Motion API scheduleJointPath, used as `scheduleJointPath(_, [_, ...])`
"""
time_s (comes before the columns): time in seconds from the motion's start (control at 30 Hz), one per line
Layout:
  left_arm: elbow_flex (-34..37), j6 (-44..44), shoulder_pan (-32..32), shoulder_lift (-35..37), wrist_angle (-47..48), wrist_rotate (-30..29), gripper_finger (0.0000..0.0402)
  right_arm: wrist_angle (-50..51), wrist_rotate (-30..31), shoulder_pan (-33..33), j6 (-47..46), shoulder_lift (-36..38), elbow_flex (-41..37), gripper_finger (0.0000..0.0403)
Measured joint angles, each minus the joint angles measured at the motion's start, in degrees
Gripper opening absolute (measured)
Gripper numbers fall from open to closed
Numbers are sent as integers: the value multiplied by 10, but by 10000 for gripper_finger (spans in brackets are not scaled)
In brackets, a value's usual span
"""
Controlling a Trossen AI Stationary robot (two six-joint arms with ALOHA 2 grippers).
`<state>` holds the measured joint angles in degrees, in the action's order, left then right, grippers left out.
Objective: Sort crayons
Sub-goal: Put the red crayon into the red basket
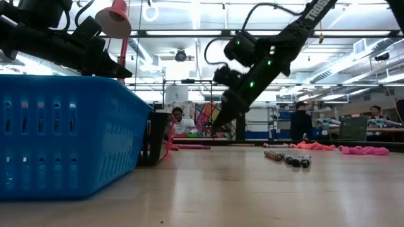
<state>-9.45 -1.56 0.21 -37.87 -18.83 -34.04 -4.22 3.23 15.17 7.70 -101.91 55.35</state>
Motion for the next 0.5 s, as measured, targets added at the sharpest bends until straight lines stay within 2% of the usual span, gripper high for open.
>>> scheduleJointPath(0.13, [0,0,0,0,-1,0,71,-2,-38,-8,18,30,0,31])
scheduleJointPath(0.33, [0,13,0,0,-5,0,71,-59,-185,-16,30,37,1,34])
scheduleJointPath(0.5, [0,24,0,0,-11,0,71,-105,-208,-33,26,36,1,34])
